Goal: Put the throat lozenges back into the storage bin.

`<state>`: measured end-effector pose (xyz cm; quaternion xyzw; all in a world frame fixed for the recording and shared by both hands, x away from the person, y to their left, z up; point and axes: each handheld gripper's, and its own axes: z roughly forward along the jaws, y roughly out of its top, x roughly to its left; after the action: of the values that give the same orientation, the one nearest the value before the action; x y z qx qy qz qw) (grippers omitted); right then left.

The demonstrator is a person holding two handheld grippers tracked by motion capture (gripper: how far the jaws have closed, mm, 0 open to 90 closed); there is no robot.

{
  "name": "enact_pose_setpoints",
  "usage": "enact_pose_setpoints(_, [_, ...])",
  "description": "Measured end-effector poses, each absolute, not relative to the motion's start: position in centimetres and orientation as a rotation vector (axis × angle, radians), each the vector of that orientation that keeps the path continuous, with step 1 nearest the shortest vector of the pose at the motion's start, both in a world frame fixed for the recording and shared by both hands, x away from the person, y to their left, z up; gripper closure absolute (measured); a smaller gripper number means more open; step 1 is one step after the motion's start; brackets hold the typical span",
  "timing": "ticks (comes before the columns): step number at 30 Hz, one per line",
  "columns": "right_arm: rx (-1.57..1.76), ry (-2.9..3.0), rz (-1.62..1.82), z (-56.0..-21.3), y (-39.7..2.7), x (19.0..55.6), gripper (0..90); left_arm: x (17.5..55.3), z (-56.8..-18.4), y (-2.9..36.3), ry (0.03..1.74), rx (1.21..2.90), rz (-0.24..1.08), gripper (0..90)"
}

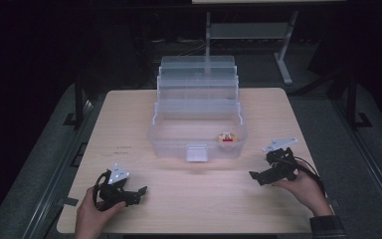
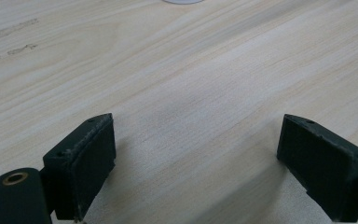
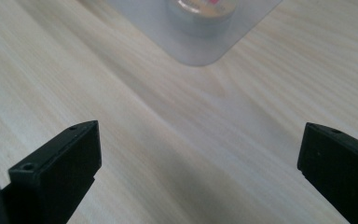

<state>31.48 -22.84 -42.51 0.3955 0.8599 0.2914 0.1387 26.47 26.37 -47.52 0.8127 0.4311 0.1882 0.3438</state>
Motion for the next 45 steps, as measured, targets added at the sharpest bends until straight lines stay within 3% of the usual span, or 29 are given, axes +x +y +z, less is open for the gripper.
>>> enact_pose_setpoints(45, [1.262, 2.317, 0.96, -48.3, -27.1, 26.3, 0.0, 26.4, -47.5, 26.4, 1.12, 2.114, 0.489, 10.6])
